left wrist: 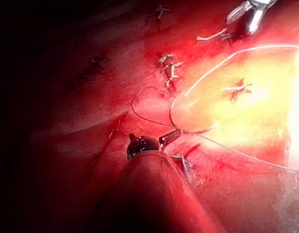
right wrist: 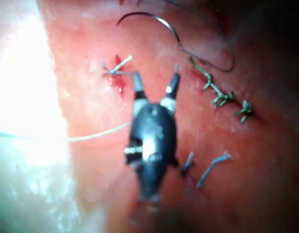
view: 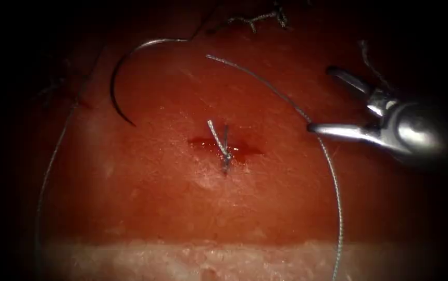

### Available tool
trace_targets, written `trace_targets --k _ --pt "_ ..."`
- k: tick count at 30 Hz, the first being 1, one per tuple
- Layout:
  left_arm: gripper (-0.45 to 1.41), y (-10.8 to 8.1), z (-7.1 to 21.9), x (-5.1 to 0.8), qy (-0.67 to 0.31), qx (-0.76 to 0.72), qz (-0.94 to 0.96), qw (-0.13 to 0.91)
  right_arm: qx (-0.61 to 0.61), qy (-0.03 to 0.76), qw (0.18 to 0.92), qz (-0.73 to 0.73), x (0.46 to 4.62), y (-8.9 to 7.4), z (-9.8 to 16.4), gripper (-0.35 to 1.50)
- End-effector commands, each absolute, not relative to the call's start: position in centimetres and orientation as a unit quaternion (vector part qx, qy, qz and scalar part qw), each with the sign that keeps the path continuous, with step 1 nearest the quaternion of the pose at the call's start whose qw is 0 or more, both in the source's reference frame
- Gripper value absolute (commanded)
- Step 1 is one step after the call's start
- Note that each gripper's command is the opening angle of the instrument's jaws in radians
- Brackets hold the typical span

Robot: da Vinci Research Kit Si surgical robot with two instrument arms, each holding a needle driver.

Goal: Wound Closure
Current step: Use the right tool to cut the suture

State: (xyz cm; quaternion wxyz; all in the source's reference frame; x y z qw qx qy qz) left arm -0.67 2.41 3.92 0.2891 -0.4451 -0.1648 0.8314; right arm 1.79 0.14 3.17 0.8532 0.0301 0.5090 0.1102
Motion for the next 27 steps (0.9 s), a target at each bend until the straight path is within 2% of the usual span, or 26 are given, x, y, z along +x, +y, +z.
trace_targets --k 1,7,13,22,24,27 --pt "1.23 2.4 4.0 -0.77 -0.168 -0.458 0.825 0.285 0.03 0.51 0.852 0.111 1.85 0.1 3.2 1.46" --pt "1.23 2.3 3.8 -1.12 -0.186 -0.529 0.788 0.253 0.03 0.51 0.852 0.111 1.84 0.2 3.2 1.46" --pt "1.23 2.5 3.4 -1.22 -0.138 -0.564 0.774 0.255 0.03 0.51 0.852 0.111 1.84 0.2 3.2 1.45" --pt "1.11 2.7 2.7 -1.02 -0.066 -0.547 0.801 0.235 0.03 0.51 0.852 0.11 1.83 0.2 3.2 1.45" --pt "1.11 2.7 2.6 -0.9 -0.07 -0.518 0.821 0.229 0.03 0.51 0.852 0.11 1.83 0.2 3.2 1.45" --pt "1.21 2.8 2.5 -0.5 -0.079 -0.445 0.861 0.235 0.03 0.51 0.852 0.11 1.83 0.2 3.2 1.45"
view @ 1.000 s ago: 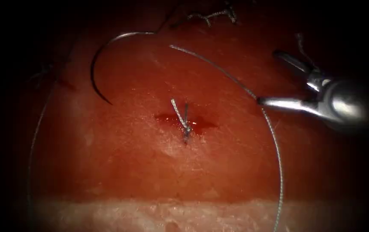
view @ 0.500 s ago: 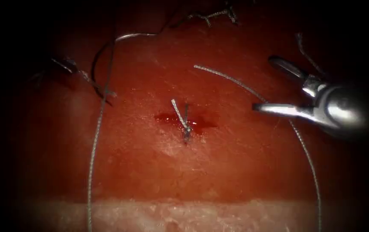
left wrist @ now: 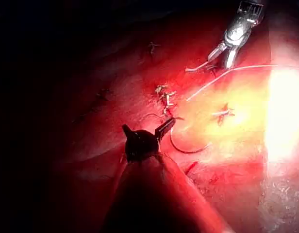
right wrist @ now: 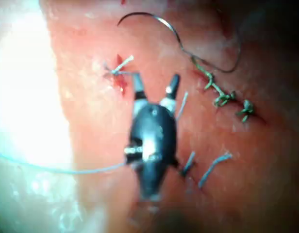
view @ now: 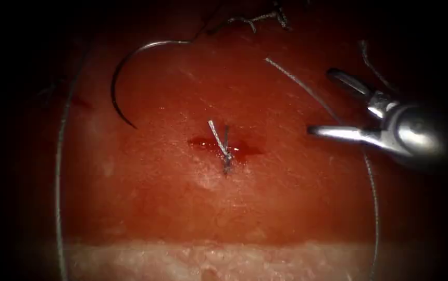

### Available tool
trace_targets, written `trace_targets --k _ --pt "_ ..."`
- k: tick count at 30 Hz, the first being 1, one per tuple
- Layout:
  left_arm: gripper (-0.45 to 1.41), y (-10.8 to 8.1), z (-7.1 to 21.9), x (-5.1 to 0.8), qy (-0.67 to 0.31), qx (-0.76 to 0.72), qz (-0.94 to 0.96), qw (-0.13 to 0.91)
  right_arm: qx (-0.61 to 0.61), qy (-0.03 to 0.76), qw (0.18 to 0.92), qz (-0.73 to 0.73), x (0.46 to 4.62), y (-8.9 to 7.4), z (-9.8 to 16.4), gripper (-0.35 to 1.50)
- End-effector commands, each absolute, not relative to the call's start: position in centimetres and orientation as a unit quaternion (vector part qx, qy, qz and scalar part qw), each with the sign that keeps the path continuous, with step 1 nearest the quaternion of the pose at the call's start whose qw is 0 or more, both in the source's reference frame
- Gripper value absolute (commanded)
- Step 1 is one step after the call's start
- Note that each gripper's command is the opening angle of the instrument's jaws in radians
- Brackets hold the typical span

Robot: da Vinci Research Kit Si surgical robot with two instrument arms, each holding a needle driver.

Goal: Wound Closure
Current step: Use the right tool to cut the suture

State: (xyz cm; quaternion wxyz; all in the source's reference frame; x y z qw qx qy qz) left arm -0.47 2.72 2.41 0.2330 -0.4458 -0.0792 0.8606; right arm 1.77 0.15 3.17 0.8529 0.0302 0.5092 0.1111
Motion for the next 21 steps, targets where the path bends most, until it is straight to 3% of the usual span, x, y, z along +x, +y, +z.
trace_targets --k 1,6,18,21 --pt "1.25 2.8 2.4 -0.45 -0.069 -0.448 0.855 0.251 0.03 0.51 0.852 0.11 1.83 0.2 3.2 1.45" --pt "1.33 2.8 2.4 -0.61 -0.106 -0.502 0.817 0.264 0.03 0.51 0.852 0.11 1.84 0.1 3.2 1.45" --pt "1.18 2.0 2.8 -1.76 -0.109 -0.601 0.759 0.226 0.03 0.512 0.852 0.107 1.95 0.1 3.3 1.45" --pt "1.11 1.8 2.9 -1.9 -0.113 -0.608 0.758 0.207 0.043 0.518 0.849 0.098 1.95 0.1 3.3 1.36"
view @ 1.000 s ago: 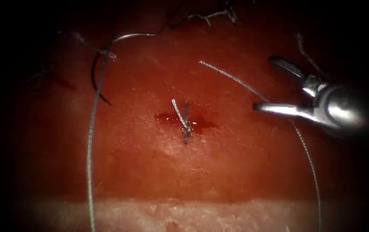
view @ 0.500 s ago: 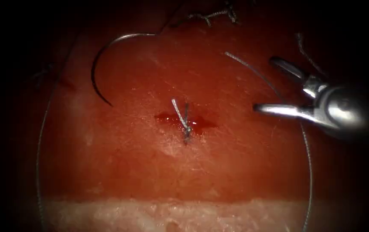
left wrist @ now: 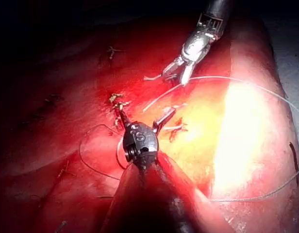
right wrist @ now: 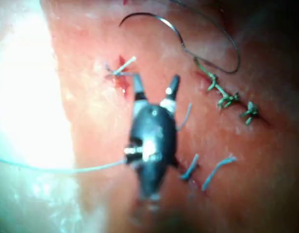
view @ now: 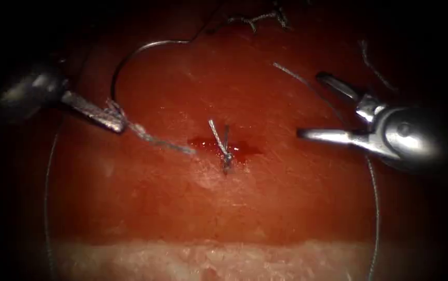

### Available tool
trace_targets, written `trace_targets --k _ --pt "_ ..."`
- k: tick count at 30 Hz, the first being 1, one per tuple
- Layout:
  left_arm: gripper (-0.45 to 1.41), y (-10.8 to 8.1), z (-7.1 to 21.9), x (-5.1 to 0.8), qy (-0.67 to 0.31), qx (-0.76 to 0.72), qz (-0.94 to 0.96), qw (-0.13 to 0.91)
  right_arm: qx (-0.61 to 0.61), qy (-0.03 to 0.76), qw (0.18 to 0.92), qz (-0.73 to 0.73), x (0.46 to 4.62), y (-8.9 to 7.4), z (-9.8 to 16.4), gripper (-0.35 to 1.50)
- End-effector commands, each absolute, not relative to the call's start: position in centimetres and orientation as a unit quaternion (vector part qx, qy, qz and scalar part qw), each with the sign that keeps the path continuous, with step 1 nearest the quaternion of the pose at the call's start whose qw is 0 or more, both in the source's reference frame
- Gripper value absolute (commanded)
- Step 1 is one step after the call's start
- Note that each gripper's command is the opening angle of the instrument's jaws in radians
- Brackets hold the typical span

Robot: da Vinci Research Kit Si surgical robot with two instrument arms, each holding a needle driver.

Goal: Wound Closure
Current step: Use the right tool to cut the suture

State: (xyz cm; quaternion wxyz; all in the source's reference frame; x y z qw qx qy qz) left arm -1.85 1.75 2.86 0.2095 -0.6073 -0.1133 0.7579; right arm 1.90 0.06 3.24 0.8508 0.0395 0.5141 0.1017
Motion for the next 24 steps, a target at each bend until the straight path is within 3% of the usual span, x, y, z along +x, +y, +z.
trace_targets --k 1,24 --pt "1.1 1.74 2.95 -1.92 -0.116 -0.61 0.758 0.2 0.051 0.521 0.847 0.097 1.95 0.05 3.29 1.31" --pt "1.01 1.41 3.46 -2.02 -0.112 -0.601 0.773 0.167 0.119 0.535 0.832 0.084 1.95 -0.14 3.07 1.28"
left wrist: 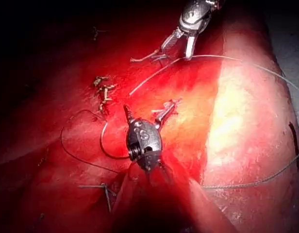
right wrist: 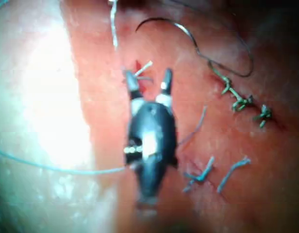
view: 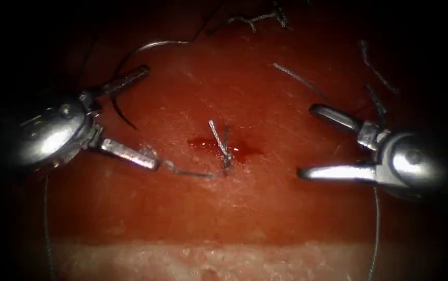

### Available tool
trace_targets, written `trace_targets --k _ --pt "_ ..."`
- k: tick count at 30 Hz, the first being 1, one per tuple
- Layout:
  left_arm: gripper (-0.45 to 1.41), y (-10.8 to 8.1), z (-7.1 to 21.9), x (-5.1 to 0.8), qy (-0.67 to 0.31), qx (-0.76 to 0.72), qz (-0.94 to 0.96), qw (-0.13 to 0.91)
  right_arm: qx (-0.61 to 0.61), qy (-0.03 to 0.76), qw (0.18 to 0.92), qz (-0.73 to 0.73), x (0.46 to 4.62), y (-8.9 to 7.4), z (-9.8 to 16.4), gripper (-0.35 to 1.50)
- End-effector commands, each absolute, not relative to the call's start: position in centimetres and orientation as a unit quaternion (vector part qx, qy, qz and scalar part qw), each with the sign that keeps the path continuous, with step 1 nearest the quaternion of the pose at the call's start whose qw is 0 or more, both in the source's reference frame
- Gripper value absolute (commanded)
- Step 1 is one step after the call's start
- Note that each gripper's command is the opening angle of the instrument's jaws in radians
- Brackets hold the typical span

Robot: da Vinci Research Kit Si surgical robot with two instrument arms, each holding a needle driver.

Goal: Wound Closure
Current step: Use the right tool to cut the suture

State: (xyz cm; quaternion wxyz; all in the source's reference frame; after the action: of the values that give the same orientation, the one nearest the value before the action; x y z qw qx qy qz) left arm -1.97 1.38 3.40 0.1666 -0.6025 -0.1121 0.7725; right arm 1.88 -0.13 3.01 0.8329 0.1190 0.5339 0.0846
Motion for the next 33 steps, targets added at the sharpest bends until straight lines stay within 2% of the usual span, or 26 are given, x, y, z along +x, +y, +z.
trace_targets --k 1,15,25,30,33 --pt "1.01 1.4 3.5 -2.02 -0.113 -0.594 0.78 0.16 0.119 0.535 0.832 0.084 1.95 -0.1 3.1 1.28" --pt "1.08 0.6 4.1 -1.9 -0.134 -0.458 0.877 0.048 0.119 0.535 0.832 0.084 1.95 -0.1 3.1 1.28" --pt "1.08 0.6 3.9 -1.09 -0.196 -0.403 0.893 -0.022 0.118 0.537 0.831 0.085 1.96 -0.1 3.1 1.28" --pt "1.1 0.7 3.7 -0.82 -0.216 -0.401 0.89 -0.016 0.118 0.536 0.831 0.084 1.96 -0.1 3.1 1.28" --pt "1.11 0.8 3.6 -0.84 -0.209 -0.404 0.891 0.003 0.118 0.536 0.831 0.085 1.96 -0.1 3.1 1.28"
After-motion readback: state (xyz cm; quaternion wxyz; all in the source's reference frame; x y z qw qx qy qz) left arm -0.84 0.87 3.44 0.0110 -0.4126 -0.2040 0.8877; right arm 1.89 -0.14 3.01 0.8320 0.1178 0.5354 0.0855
